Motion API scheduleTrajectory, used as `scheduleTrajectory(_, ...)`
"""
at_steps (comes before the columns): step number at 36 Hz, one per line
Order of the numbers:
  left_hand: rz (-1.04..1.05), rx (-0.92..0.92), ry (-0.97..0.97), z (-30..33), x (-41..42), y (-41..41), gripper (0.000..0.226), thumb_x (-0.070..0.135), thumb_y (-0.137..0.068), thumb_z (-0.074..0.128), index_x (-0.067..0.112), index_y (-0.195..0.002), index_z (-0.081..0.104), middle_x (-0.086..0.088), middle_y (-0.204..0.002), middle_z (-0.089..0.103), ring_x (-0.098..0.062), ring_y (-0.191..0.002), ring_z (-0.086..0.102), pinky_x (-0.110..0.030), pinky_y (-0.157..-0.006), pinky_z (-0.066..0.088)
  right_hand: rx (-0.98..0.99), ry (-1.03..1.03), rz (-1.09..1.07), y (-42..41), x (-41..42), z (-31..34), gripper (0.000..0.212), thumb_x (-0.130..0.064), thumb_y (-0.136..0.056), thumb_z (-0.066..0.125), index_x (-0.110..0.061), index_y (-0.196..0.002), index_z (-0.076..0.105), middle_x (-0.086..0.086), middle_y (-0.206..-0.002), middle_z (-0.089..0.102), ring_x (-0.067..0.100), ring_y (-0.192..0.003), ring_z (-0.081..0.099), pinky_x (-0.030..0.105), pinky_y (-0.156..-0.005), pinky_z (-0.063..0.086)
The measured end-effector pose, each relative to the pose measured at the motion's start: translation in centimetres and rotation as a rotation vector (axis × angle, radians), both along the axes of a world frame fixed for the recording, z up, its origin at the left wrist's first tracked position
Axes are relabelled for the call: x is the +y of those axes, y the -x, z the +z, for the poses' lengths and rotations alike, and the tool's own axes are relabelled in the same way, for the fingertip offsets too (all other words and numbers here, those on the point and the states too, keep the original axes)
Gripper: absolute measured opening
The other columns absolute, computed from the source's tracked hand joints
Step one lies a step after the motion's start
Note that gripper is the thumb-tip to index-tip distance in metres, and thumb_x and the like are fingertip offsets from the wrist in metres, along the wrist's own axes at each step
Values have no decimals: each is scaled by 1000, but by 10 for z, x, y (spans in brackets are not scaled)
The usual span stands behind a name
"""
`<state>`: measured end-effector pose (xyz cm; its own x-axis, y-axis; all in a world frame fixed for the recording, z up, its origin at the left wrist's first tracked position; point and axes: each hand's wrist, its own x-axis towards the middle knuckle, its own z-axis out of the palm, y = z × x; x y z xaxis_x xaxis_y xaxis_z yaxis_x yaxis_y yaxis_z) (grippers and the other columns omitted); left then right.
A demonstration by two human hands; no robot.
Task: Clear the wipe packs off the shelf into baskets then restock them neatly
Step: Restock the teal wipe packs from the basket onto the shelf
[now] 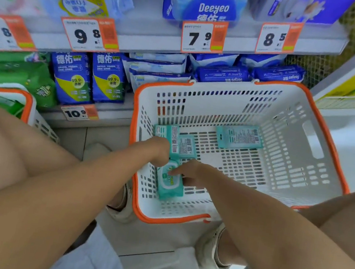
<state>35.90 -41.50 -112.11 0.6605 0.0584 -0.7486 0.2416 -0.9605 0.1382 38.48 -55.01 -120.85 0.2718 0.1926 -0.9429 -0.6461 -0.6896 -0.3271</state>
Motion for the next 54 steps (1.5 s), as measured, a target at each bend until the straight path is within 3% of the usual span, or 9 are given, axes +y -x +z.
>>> scheduleTrajectory(6, 19, 41, 18, -3, 2, -8, 17, -2, -94, 43, 4, -103, 56, -5, -86, 52, -15, -72, 48, -20, -56, 40, 153, -43, -36, 1, 0, -4, 17, -13, -86, 78, -8, -96, 65, 6, -79, 73, 16, -70, 69, 27, -65, 57)
scheduleTrajectory(11, 134, 57, 43, 2, 4, -11, 13, 1, -94, 48, 7, -83, 53, -5, -80, 50, -14, -65, 46, -20, -53, 39, 82, -11, 132, 1, 3, -5, 53, -17, -79, 83, -8, -125, 58, 12, -121, 68, 28, -110, 67, 43, -98, 55)
scheduleTrajectory(16, 432, -32, 449, -7, 12, -10, 58, 26, -70, 88, 20, -122, 62, -1, -123, 67, -20, -108, 64, -39, -97, 53, 183, -314, -40, -26, -38, 19, 45, -15, -81, 77, -5, -122, 62, 15, -120, 71, 30, -107, 69, 46, -101, 52)
scheduleTrajectory(21, 862, -71, 747, 15, 21, -13, 54, 29, -66, 91, 15, -112, 67, -3, -106, 75, -20, -95, 72, -41, -83, 60, 161, -616, -244, -55, -42, 43, 54, -38, -78, 71, -4, -119, 62, 12, -109, 74, 25, -96, 73, 37, -83, 61)
scheduleTrajectory(32, 808, -516, 523, 59, 42, -20, 102, 52, -41, 88, 20, -132, 56, 1, -130, 60, -20, -112, 63, -42, -88, 58, -246, -116, -67, -38, 59, 17, 12, -20, -101, 56, -18, -89, 54, -1, -78, 53, 14, -64, 51, 35, -68, 52)
scheduleTrajectory(40, 1142, -542, 732, 69, 51, -24, 34, 22, -76, 84, 17, -102, 62, -4, -105, 71, -19, -87, 71, -42, -77, 62, -135, -191, -375, -47, 22, 40, 35, -4, -90, 70, -3, -123, 57, 18, -115, 61, 33, -91, 67, 54, -80, 60)
scheduleTrajectory(46, 1373, -527, 1067, 113, 66, -27, 42, 4, -86, 72, 18, -119, 51, -8, -113, 66, -26, -89, 70, -51, -76, 60, -693, -267, -415, -77, -43, 119, 24, 12, -88, 64, -10, -96, 58, 12, -104, 65, 28, -84, 66, 34, -57, 62)
scheduleTrajectory(50, 1313, -498, 1243, 160, 67, -31, 47, 4, -92, 64, 31, -128, 49, -6, -116, 63, -27, -93, 68, -47, -58, 61, -1371, -433, -11, -85, -68, 223, 50, 4, -74, 78, -37, -99, 63, -17, -105, 68, 11, -95, 66, 39, -76, 57)
scheduleTrajectory(54, 1197, -605, 1314, 219, 59, -41, 30, 3, -91, 62, 23, -111, 52, -8, -113, 66, -25, -89, 69, -42, -56, 61, -1819, -522, 170, -81, -78, 320, 36, 12, -75, 70, -3, -108, 69, 18, -127, 60, 31, -121, 59, 43, -103, 48)
